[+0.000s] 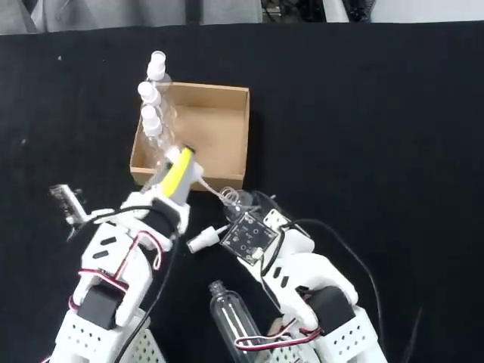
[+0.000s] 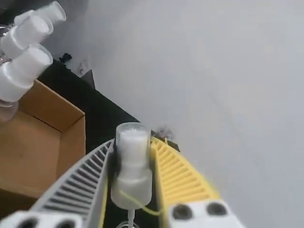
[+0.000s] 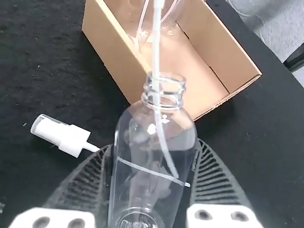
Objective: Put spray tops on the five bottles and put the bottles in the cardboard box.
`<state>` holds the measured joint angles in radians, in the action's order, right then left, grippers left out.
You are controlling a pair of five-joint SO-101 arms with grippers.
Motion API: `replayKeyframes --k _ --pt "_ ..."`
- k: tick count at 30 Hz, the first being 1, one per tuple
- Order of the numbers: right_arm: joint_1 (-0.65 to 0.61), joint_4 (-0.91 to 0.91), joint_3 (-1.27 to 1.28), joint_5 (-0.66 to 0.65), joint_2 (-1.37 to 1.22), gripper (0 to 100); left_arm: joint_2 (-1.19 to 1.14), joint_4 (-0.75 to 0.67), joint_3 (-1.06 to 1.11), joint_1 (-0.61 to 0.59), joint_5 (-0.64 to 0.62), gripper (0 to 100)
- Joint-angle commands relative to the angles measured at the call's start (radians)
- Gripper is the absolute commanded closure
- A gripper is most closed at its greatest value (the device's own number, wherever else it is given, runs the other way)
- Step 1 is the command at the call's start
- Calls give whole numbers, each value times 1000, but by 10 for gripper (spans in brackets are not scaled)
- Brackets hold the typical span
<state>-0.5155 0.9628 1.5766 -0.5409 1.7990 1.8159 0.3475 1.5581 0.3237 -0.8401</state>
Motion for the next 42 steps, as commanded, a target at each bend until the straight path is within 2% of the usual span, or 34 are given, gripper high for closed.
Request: replayKeyframes --k 1,26,30,38,42 --pt "-17 -5 -19 2 108 889 6 5 -5 62 55 970" --pt "-15 3 -47 3 108 889 5 6 18 105 74 967" --pt "-17 3 -50 3 108 889 6 68 -13 114 153 967" --pt "-18 2 -70 3 108 889 6 140 -51 114 157 966" --pt "-18 3 -77 54 108 889 6 140 -51 114 157 966"
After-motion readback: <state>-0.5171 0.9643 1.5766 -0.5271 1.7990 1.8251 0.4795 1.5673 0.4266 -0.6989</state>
